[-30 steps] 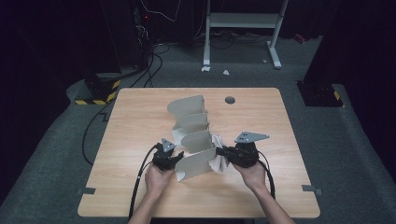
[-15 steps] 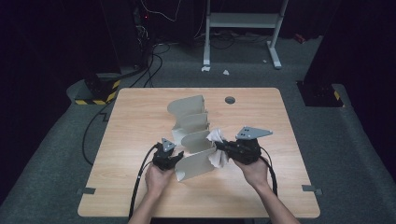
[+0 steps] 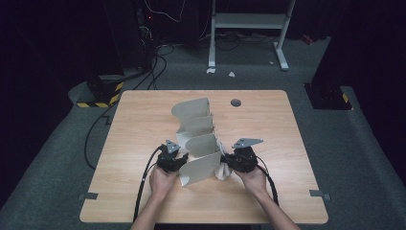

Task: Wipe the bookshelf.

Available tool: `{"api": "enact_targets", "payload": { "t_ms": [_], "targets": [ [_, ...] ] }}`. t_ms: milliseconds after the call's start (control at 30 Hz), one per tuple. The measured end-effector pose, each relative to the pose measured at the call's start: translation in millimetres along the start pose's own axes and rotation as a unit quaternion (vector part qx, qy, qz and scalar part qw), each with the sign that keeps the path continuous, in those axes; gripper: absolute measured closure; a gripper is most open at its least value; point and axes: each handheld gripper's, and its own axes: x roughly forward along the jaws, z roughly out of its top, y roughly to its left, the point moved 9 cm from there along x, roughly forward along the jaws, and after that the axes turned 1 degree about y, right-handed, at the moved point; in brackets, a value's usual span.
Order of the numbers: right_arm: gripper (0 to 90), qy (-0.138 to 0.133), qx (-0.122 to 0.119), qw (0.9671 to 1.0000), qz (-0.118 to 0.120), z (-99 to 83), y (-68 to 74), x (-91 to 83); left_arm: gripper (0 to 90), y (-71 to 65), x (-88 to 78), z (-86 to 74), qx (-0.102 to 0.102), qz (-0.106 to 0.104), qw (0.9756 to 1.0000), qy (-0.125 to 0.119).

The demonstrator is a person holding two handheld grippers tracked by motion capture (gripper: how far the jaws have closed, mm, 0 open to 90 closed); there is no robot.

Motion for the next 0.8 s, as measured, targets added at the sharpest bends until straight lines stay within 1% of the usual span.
{"api": "enact_targets", "payload": {
  "t_ms": [33, 133, 200, 233, 300, 367, 400, 433, 500, 600, 800],
  "targets": [
    [85.3, 0.008, 0.008, 0.9999, -0.003, -2.3, -4.8, 6.1, 50.9, 0.2, 0.6, 0.5, -0.002, 0.000, 1.0000, 0.000],
    [85.2, 0.022, 0.017, 0.9995, -0.013, -6.6, -15.2, 19.4, 50.9, 1.4, 2.6, 2.4, -0.002, 0.001, 1.0000, 0.000],
    [85.2, 0.028, 0.023, 0.9991, -0.020, -8.5, -21.3, 26.1, 50.9, 2.0, 3.4, 3.1, -0.001, 0.001, 1.0000, 0.001],
    [85.1, 0.033, 0.030, 0.9987, -0.024, -9.2, -24.4, 29.6, 50.9, 2.1, 3.5, 3.2, -0.001, 0.001, 1.0000, 0.001],
    [84.9, 0.042, 0.039, 0.9980, -0.027, -8.8, -27.6, 33.5, 50.9, 2.4, 3.7, 3.3, -0.001, 0.001, 1.0000, 0.001],
    [84.8, 0.046, 0.028, 0.9977, -0.041, -5.2, -30.5, 37.6, 50.9, 2.6, 3.9, 3.4, -0.001, 0.002, 1.0000, 0.001],
    [84.8, 0.049, 0.030, 0.9973, -0.045, -3.0, -29.8, 38.7, 50.9, 2.5, 4.0, 3.5, -0.001, 0.002, 1.0000, 0.000],
    [84.7, 0.046, 0.028, 0.9975, -0.045, -0.7, -28.9, 39.1, 50.9, 2.5, 4.0, 3.5, -0.001, 0.002, 1.0000, 0.000],
    [84.7, 0.039, 0.029, 0.9982, -0.036, 5.1, -25.6, 39.6, 50.9, 2.6, 4.0, 3.5, -0.001, 0.001, 1.0000, 0.000],
    [84.8, 0.023, 0.026, 0.9988, -0.035, 14.5, -22.5, 35.5, 50.9, 2.5, 4.1, 3.5, -0.001, 0.002, 1.0000, 0.000],
    [84.9, -0.013, 0.016, 0.9993, -0.031, 31.1, -16.4, 15.3, 50.9, 2.5, 4.1, 3.5, -0.001, 0.002, 1.0000, 0.000]
  ]
}}
